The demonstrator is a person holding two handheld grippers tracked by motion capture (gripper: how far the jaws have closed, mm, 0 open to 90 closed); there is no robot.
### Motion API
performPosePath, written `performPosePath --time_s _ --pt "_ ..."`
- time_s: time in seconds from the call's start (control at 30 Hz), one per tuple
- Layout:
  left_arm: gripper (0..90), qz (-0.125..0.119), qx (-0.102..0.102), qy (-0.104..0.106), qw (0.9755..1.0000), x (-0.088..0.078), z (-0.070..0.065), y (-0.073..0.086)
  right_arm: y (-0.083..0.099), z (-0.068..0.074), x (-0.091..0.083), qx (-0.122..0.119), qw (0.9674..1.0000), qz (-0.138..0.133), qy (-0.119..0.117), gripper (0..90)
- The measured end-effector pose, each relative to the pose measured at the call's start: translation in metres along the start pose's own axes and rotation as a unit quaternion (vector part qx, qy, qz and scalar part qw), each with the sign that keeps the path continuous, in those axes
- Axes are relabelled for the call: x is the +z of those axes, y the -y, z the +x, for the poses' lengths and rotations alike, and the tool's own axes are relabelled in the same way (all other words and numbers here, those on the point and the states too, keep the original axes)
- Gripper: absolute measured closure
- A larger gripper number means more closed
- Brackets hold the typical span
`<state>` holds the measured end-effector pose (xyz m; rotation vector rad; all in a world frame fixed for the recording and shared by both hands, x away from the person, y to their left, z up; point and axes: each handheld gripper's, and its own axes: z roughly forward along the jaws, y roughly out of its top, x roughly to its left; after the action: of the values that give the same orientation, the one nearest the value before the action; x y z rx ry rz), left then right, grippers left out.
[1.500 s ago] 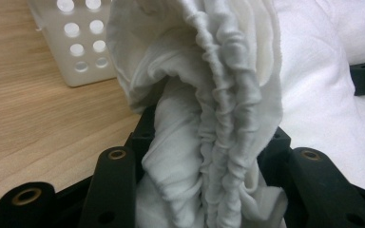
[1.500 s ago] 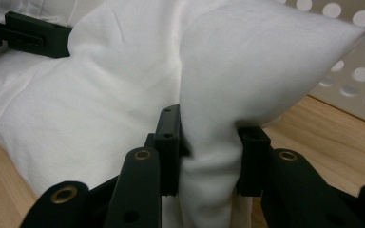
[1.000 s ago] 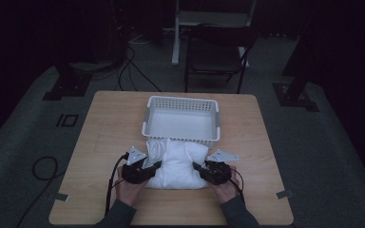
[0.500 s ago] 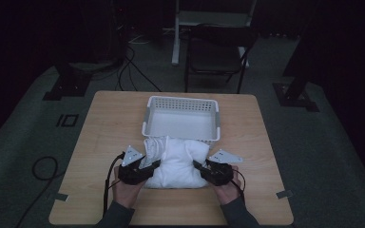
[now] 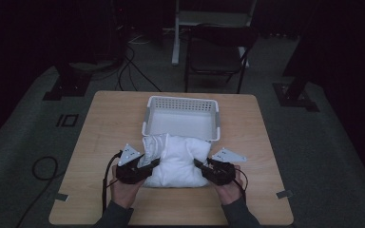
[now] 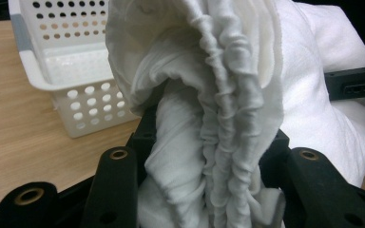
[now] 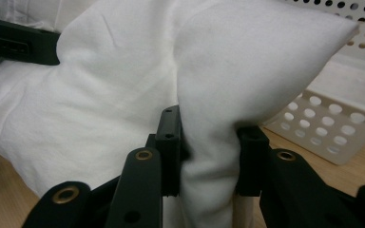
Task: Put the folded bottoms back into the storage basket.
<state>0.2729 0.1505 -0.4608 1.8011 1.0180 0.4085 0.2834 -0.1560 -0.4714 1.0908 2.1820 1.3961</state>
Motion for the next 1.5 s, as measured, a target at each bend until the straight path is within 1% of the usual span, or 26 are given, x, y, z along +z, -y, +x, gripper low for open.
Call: performPosePath --time_s 0.1,0.2,0.33,0.4,0.43,0.5,0.6,0.83,1.07,1.2,1.4,1.5 --pt "55.8 -0.001 -0.003 0.013 0.9999 -0.001 -0.001 -0.006 -0.005 -0.001 -0.007 0.004 1.0 -0.008 0.0 69.6" --pt "55.9 -0.005 -0.004 0.017 0.9998 -0.001 -0.003 -0.013 -0.011 -0.003 -0.014 0.009 0.9998 -0.017 -0.001 69.6" --pt "55.9 -0.011 0.001 0.02 0.9997 -0.003 -0.003 -0.023 -0.018 -0.004 -0.018 0.005 0.9997 -0.026 0.003 69.7" --pt "55.9 -0.013 0.001 0.024 0.9996 -0.004 -0.002 -0.029 -0.022 -0.005 -0.02 0.004 0.9996 -0.029 0.003 69.7" --pt "55.8 -0.014 0.004 0.026 0.9996 -0.005 -0.001 -0.032 -0.024 -0.006 -0.021 0.002 0.9995 -0.033 0.002 69.7" --pt "55.8 -0.017 0.005 0.028 0.9995 -0.005 0.0 -0.037 -0.029 -0.006 -0.022 0.001 0.9993 -0.036 0.001 69.7" --pt "55.8 -0.022 0.008 0.03 0.9993 -0.005 0.003 -0.044 -0.036 -0.007 -0.024 -0.004 0.9992 -0.04 0.004 69.8" --pt "55.8 -0.029 0.004 0.034 0.999 -0.004 0.012 -0.058 -0.05 -0.01 -0.022 -0.008 0.9987 -0.049 0.005 69.7" --pt "55.8 -0.035 -0.001 0.031 0.9989 -0.002 0.017 -0.07 -0.062 -0.013 -0.018 -0.007 0.9984 -0.054 0.013 69.7" --pt "55.9 -0.035 -0.005 0.033 0.9988 0.001 0.02 -0.074 -0.067 -0.015 -0.016 -0.009 0.9984 -0.054 0.014 69.8" --pt "55.9 -0.036 -0.006 0.03 0.9989 0.003 0.023 -0.079 -0.073 -0.018 -0.013 -0.01 0.9985 -0.051 0.015 69.8" --pt "55.9 -0.038 -0.012 0.032 0.9987 0.003 0.027 -0.081 -0.077 -0.019 -0.011 -0.01 0.9985 -0.052 0.015 69.8"
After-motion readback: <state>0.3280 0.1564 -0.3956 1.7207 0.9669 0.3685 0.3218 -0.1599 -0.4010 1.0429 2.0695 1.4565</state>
